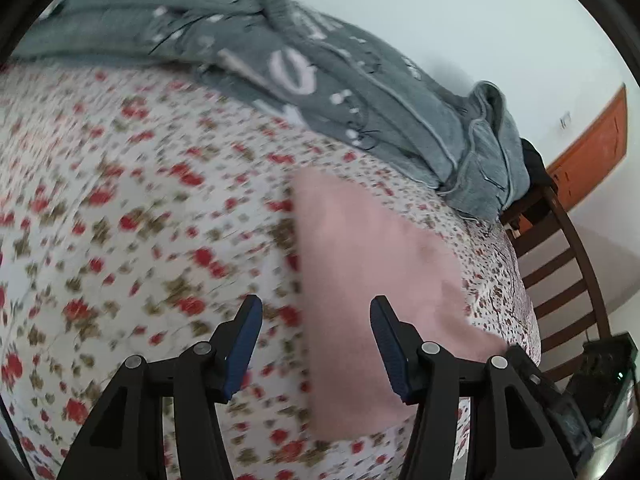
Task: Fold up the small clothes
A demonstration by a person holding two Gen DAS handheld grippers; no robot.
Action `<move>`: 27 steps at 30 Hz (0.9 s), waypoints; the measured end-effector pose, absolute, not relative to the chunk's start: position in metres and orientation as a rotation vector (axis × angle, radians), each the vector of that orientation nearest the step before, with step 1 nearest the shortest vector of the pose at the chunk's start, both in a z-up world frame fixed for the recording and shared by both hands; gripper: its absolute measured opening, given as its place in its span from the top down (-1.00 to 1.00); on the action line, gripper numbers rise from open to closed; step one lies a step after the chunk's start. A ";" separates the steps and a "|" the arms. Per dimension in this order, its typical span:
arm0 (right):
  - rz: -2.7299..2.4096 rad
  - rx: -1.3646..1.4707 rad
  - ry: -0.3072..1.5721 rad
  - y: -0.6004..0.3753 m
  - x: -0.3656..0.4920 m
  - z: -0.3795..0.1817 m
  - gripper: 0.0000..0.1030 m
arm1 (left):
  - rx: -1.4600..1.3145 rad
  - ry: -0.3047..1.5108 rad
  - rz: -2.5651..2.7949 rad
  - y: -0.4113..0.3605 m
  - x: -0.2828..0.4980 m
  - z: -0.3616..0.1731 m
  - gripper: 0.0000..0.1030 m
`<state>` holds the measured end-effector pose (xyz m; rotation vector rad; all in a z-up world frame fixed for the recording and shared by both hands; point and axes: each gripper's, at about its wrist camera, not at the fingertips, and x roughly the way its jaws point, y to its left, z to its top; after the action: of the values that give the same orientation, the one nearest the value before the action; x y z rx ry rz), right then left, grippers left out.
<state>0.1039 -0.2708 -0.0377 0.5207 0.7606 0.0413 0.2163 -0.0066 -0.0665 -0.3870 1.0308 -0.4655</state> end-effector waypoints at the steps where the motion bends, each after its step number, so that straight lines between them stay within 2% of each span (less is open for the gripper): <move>1: 0.024 0.478 0.779 -0.261 0.111 -0.044 -0.19 | -0.399 1.035 -0.462 0.000 0.217 -0.070 -0.05; 2: 0.018 0.440 0.808 -0.253 0.118 -0.053 -0.07 | -0.408 1.037 -0.459 0.004 0.217 -0.073 -0.05; 3: 0.029 0.409 0.836 -0.246 0.122 -0.062 0.17 | -0.416 1.038 -0.454 0.009 0.217 -0.076 -0.05; 4: 0.060 0.362 0.881 -0.239 0.127 -0.076 0.86 | -0.424 1.038 -0.453 0.013 0.217 -0.078 -0.05; 6: 0.020 0.336 0.834 -0.243 0.117 -0.083 0.83 | -0.432 1.039 -0.464 0.020 0.217 -0.082 -0.05; 9: -0.031 0.456 0.673 -0.273 0.077 -0.074 0.84 | -0.431 1.033 -0.492 0.021 0.216 -0.084 -0.05; 12: -0.073 0.422 0.789 -0.273 0.082 -0.102 0.79 | -0.417 1.031 -0.538 0.005 0.215 -0.088 -0.05; 15: -0.072 0.322 0.768 -0.260 0.079 -0.103 0.76 | -0.397 1.062 -0.586 -0.020 0.210 -0.094 -0.05; 18: -0.063 0.285 0.759 -0.262 0.071 -0.081 0.41 | -0.352 1.058 -0.620 -0.035 0.203 -0.094 -0.05; 20: -0.070 0.287 0.704 -0.272 0.063 -0.063 0.03 | -0.332 1.040 -0.618 -0.040 0.200 -0.093 -0.05; 22: -0.075 0.287 0.668 -0.283 0.063 -0.050 -0.08 | -0.333 1.035 -0.617 -0.046 0.202 -0.092 -0.05; 27: -0.065 0.311 0.677 -0.291 0.090 -0.056 -0.06 | -0.357 1.046 -0.611 -0.055 0.210 -0.093 -0.05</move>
<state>0.0905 -0.2909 -0.0558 0.3106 0.6772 -0.0647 0.2105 -0.0548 -0.0930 -0.3565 1.0461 -0.6113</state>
